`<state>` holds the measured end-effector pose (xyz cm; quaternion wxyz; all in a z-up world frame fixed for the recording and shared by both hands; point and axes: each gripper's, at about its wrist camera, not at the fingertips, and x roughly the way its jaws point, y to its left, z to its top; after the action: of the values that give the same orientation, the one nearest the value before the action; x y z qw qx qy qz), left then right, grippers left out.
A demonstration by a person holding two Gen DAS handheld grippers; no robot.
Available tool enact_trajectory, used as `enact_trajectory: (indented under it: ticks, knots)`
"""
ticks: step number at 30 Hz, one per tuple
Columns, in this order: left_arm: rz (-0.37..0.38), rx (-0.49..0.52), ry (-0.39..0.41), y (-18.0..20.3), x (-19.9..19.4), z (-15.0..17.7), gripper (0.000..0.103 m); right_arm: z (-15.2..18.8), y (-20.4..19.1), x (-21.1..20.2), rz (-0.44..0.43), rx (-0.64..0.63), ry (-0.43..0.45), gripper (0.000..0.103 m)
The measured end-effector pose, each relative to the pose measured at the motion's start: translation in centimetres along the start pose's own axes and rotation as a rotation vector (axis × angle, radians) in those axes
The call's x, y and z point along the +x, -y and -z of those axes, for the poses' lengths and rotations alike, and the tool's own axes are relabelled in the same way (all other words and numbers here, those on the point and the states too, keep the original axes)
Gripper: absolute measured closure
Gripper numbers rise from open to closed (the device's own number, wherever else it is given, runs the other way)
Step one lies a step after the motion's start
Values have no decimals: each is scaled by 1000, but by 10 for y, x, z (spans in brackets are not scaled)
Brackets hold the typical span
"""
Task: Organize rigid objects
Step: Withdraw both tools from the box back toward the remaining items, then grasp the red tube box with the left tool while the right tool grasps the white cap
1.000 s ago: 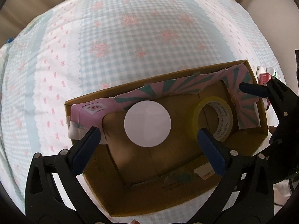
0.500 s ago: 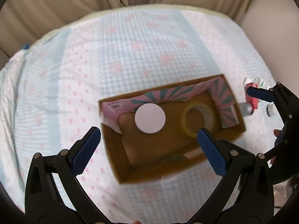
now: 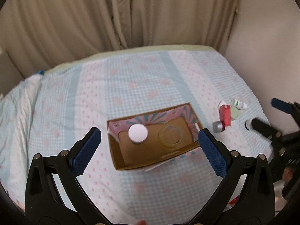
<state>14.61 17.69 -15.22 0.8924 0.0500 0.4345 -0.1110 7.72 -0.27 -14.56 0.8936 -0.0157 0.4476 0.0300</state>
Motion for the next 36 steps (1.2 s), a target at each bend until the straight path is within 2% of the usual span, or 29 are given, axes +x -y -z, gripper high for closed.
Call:
enact_trajectory:
  ticks: [5,8,11,17,22,26,29,36]
  knots:
    - [30,-1,52,50,-25,-5,0,10,58,-48,90,147,69,0]
    - [49,-11,92,87,-36,-8,0,19,95,-76,158,185,114,0]
    - [27,-29,123,129,-43,-12,0,28,133,-97,183,195,146,0]
    - [4,12,110,222,-30,-17,0,50,204,-117,205,183,151,0]
    - [41,38,67,286,10,-20,0,70,257,-114,190,191,114,0]
    - [52,78,28,317,48,-19,0,86,284,-94,207,182,85,0]
    - [73,119,-15,337,89,-16,0,98,303,-78,212,218,65,0]
    - [86,224,-128,360,215,9,1,137,338,-1,276,306,0,0]
